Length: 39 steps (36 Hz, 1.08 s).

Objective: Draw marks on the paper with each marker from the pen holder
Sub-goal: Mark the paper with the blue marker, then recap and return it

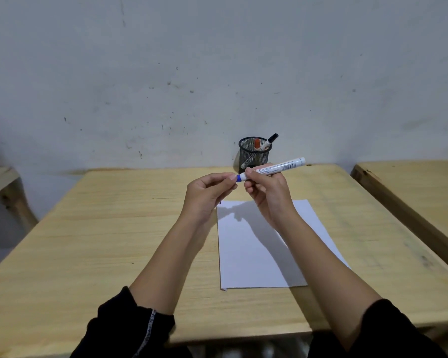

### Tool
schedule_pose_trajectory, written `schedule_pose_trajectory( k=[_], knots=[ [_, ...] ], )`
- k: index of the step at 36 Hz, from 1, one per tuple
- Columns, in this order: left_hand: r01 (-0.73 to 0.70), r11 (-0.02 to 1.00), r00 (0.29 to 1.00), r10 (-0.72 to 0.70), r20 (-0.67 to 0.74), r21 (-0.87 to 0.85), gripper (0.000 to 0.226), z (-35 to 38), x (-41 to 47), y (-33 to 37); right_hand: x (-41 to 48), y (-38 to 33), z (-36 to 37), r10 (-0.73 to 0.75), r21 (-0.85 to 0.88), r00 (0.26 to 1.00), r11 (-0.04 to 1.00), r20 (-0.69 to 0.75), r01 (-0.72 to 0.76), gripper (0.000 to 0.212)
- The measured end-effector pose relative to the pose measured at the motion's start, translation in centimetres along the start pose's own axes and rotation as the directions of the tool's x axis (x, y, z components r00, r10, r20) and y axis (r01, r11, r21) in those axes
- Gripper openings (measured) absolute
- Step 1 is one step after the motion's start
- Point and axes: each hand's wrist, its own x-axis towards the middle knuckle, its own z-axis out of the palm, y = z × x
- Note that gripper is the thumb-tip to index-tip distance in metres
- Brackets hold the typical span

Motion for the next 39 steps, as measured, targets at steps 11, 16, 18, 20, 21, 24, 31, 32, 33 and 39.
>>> schedule_pose_trajectory(
  k=[11, 16, 18, 20, 21, 24, 31, 32, 33, 39],
  knots=[
    [-0.077, 0.989, 0.997, 0.075, 0.019, 0.126, 0.004, -0.1, 0.7, -0.1, -0.1, -0.4, -1.3, 0.015, -0.145, 0.997, 0.989, 0.078, -0.004, 0.014],
    [-0.143, 0.99, 0.985, 0.143, -0.098, 0.008, 0.009, 0.0, 1.9, 1.1, 0.8, -1.5, -1.4, -0.006, -0.038, 0.998, 0.999, 0.058, 0.008, 0.006],
    [-0.15, 0.988, 0.979, 0.142, -0.148, -0.048, 0.011, 0.0, 2.5, 1.5, 1.2, -1.9, -2.0, -0.038, 0.028, 0.999, 0.999, 0.0, 0.038, 0.006],
    [-0.157, 0.985, 0.974, 0.144, -0.172, -0.069, 0.012, 0.0, 3.0, 1.8, 1.7, -2.3, -2.7, -0.039, -0.011, 0.999, 0.999, -0.007, 0.039, 0.007],
    [-0.163, 0.984, 0.973, 0.148, -0.178, -0.069, 0.013, 0.1, 3.3, 1.9, 1.9, -2.5, -3.1, -0.036, -0.062, 0.999, 0.997, 0.009, 0.036, 0.008],
    [-0.19, 0.981, 0.965, 0.18, -0.193, -0.036, 0.014, 0.8, 4.4, 2.2, 2.4, -3.3, -4.1, -0.036, -0.294, 0.994, 0.954, 0.103, 0.065, 0.012],
    [-0.294, 0.934, 0.942, 0.319, -0.105, 0.203, 0.022, 4.2, 7.5, 2.7, 4.6, -4.6, -4.0, 0.083, -0.785, 0.973, 0.608, 0.215, 0.122, 0.014],
    [-0.306, 0.921, 0.938, 0.335, -0.093, 0.24, 0.022, 4.6, 8.0, 2.6, 5.1, -4.6, -4.0, 0.079, -0.811, 0.972, 0.568, 0.223, 0.14, 0.014],
    [-0.32, 0.905, 0.931, 0.356, -0.084, 0.28, 0.022, 4.9, 8.5, 2.4, 5.6, -4.5, -4.1, 0.058, -0.828, 0.972, 0.536, 0.226, 0.161, 0.015],
    [-0.356, 0.754, 0.905, 0.424, 0.005, 0.552, 0.04, 4.6, 11.2, 0.3, 9.1, -4.2, -5.7, -0.291, -0.761, 0.95, 0.591, 0.112, 0.27, 0.023]
  ],
)
